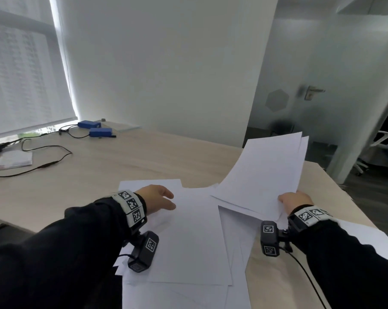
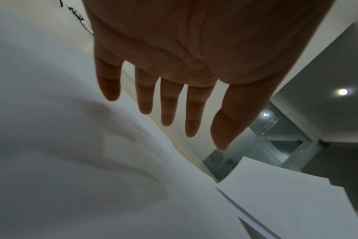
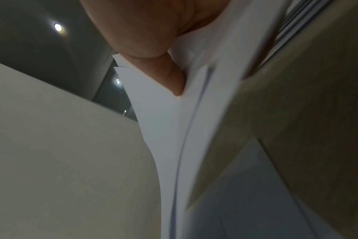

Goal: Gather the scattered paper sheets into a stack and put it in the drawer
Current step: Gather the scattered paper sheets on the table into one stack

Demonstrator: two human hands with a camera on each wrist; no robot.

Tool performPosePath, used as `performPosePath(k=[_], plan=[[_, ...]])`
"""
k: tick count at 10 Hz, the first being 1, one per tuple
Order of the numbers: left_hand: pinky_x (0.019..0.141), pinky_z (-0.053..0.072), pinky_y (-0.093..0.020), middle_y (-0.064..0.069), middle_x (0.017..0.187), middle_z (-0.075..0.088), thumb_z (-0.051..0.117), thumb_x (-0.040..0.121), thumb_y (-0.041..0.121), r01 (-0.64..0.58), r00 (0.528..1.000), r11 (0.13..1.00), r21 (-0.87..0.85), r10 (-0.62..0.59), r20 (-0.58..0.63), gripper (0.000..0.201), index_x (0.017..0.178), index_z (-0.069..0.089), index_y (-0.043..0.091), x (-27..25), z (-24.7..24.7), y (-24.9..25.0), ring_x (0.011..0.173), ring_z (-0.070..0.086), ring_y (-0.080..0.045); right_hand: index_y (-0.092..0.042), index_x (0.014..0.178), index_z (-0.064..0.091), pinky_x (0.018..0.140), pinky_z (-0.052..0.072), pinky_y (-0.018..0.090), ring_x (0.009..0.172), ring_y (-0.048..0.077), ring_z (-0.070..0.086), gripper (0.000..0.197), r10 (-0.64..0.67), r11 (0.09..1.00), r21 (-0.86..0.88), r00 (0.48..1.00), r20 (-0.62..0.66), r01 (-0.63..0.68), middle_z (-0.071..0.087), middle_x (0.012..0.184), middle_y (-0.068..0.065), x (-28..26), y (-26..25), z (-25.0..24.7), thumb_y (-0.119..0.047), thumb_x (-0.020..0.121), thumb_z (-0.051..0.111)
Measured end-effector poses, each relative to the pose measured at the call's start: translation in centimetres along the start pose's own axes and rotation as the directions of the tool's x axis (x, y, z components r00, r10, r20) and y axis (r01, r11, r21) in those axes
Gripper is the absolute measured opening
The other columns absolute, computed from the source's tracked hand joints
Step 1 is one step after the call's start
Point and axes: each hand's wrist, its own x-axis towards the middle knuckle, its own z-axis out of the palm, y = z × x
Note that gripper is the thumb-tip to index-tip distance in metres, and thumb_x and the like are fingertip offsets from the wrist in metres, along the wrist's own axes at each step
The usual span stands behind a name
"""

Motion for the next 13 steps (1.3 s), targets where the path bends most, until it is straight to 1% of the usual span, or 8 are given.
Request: performPosePath(k=[1, 3, 4, 5, 7, 9, 11, 13], plan=[[0.094, 0.037, -0.024, 0.001, 0.139, 0.054, 0.074, 0.084, 0.042, 0.106, 0.994, 0.98, 0.166, -0.107, -0.001, 0.06, 0.138, 0.054, 0.024, -0.9, -0.7, -0.8, 0.127, 0.051, -0.019, 0.004, 0.128, 0.058, 0.093, 0.046, 0.035, 0.124, 0.035, 0.054, 0.038, 0.01, 1.0, 0.028, 0.999, 0.048, -0.011, 0.058, 0.133, 0.023, -1.6, 0.0, 0.3, -0.012, 0.093, 0.059], [0.089, 0.037, -0.021, 0.001, 0.137, 0.056, 0.079, 0.078, 0.042, 0.164, 0.985, 0.958, 0.237, -0.174, 0.02, 0.075, 0.144, 0.046, 0.027, -1.8, -0.8, -2.1, 0.12, 0.054, -0.018, 0.003, 0.128, 0.059, 0.083, 0.042, 0.029, 0.126, 0.034, 0.054, 0.04, -0.023, 0.999, -0.018, 0.972, 0.232, 0.028, 0.057, 0.134, 0.02, -3.1, -0.4, 3.3, -0.013, 0.092, 0.063], [0.084, 0.038, -0.022, 0.002, 0.135, 0.057, 0.08, 0.078, 0.039, 0.142, 0.989, 0.975, 0.173, -0.148, 0.019, 0.072, 0.141, 0.047, 0.031, -1.9, -0.7, -2.0, 0.103, 0.052, -0.014, 0.006, 0.123, 0.062, 0.104, 0.044, 0.036, 0.123, 0.035, 0.057, 0.037, -0.07, 0.998, 0.015, 0.939, 0.337, 0.069, 0.06, 0.133, 0.019, -4.0, -0.7, 5.4, -0.012, 0.091, 0.066], [0.09, 0.042, -0.025, 0.004, 0.136, 0.056, 0.081, 0.076, 0.039, 0.095, 0.995, 0.991, 0.091, -0.098, 0.024, 0.069, 0.137, 0.05, 0.036, -1.7, -0.3, -1.9, 0.108, 0.055, -0.013, 0.005, 0.116, 0.066, 0.104, 0.046, 0.046, 0.114, 0.037, 0.063, 0.034, -0.118, 0.992, 0.089, 0.901, 0.418, 0.088, 0.066, 0.123, 0.021, -4.7, -0.8, 7.4, -0.012, 0.087, 0.071], [0.107, 0.04, -0.033, 0.0, 0.136, 0.057, 0.079, 0.08, 0.018, 0.053, 0.998, 0.983, -0.174, -0.06, -0.033, 0.046, 0.122, 0.063, 0.029, -1.6, 0.0, -2.4, 0.125, 0.053, -0.018, 0.005, 0.116, 0.068, 0.098, 0.05, 0.039, 0.106, 0.034, 0.066, 0.033, -0.155, 0.988, 0.101, 0.861, 0.485, 0.121, 0.069, 0.116, 0.018, -7.1, -2.1, 9.0, -0.009, 0.086, 0.072], [0.084, 0.043, -0.029, -0.006, 0.117, 0.06, 0.071, 0.087, 0.019, 0.195, 0.952, 0.952, -0.237, -0.242, -0.187, 0.039, 0.124, 0.061, 0.015, -1.9, -2.0, -3.8, 0.1, 0.054, -0.021, 0.006, 0.115, 0.066, 0.084, 0.046, 0.031, 0.095, 0.029, 0.061, 0.031, -0.173, 0.985, 0.068, 0.889, 0.425, 0.159, 0.067, 0.118, 0.019, -6.8, -2.6, 9.2, -0.007, 0.088, 0.069], [0.088, 0.054, -0.057, -0.011, 0.096, 0.054, 0.064, 0.09, 0.017, 0.326, 0.899, 0.737, -0.592, -0.436, -0.047, 0.024, 0.112, 0.059, 0.012, -2.1, -2.2, -3.1, 0.1, 0.061, -0.036, 0.006, 0.117, 0.066, 0.094, 0.049, 0.036, 0.111, 0.035, 0.063, 0.032, -0.188, 0.981, 0.04, 0.886, 0.424, 0.189, 0.067, 0.12, 0.02, -7.0, -3.2, 9.8, -0.009, 0.088, 0.068], [0.07, 0.04, -0.038, -0.013, 0.083, 0.051, 0.066, 0.084, 0.018, 0.366, 0.885, 0.602, -0.709, -0.46, 0.067, 0.022, 0.09, 0.052, 0.002, -1.3, -1.3, -2.5, 0.078, 0.052, -0.029, 0.005, 0.116, 0.066, 0.089, 0.047, 0.032, 0.107, 0.032, 0.063, 0.03, -0.192, 0.981, 0.067, 0.882, 0.431, 0.181, 0.067, 0.12, 0.019, -6.9, -2.8, 9.7, -0.007, 0.089, 0.067]])
